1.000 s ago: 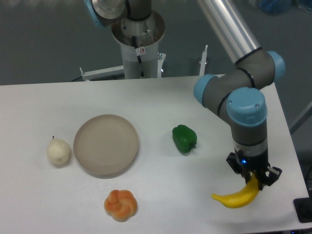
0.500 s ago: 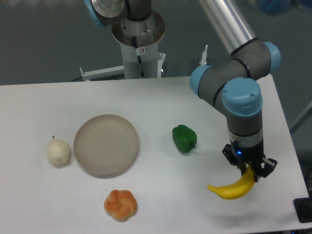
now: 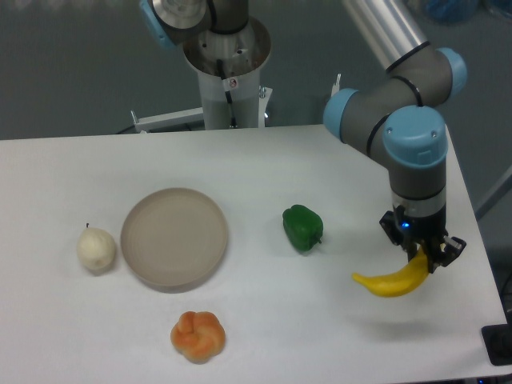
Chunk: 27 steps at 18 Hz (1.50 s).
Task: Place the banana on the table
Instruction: 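Hold the yellow banana in the gripper and lift it slightly above the table, then carry the banana toward the green pepper and lower it onto the table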
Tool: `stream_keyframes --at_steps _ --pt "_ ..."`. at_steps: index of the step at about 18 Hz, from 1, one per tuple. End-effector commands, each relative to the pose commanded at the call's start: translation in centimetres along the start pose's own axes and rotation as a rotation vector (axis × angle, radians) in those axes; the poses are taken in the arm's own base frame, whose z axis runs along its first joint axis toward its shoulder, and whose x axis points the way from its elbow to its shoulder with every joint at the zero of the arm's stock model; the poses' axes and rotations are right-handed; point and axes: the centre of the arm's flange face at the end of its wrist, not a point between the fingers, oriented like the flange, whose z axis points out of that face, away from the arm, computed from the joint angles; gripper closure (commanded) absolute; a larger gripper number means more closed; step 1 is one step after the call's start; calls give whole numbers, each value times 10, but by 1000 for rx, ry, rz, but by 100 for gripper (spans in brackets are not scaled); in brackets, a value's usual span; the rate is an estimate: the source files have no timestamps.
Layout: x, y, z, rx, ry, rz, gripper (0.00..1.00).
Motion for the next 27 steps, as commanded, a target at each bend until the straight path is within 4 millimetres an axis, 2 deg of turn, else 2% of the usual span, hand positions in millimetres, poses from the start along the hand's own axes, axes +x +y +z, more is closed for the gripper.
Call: stream_keyframes --at_steps 3,5,9,11,12,15,16,18,19,21,23,27 --pt "-4 16 4 -6 4 16 62" --pt "-3 24 14 -13 15 25 62" --pt "6 14 25 31 43 -103 62" --pt "13 -13 31 91 73 -267 62" --pt "20 -40 32 114 88 -319 62" --pt "34 -75 27 133 86 -302 62" --pt "40 -87 31 134 85 -276 62" --pt "57 -119 31 153 76 -165 62" --pt "62 -129 31 157 77 -121 62" --pt "71 -138 32 158 83 -68 62" --pt "88 -149 37 141 102 -38 62" --pt "112 -150 53 103 138 -5 62"
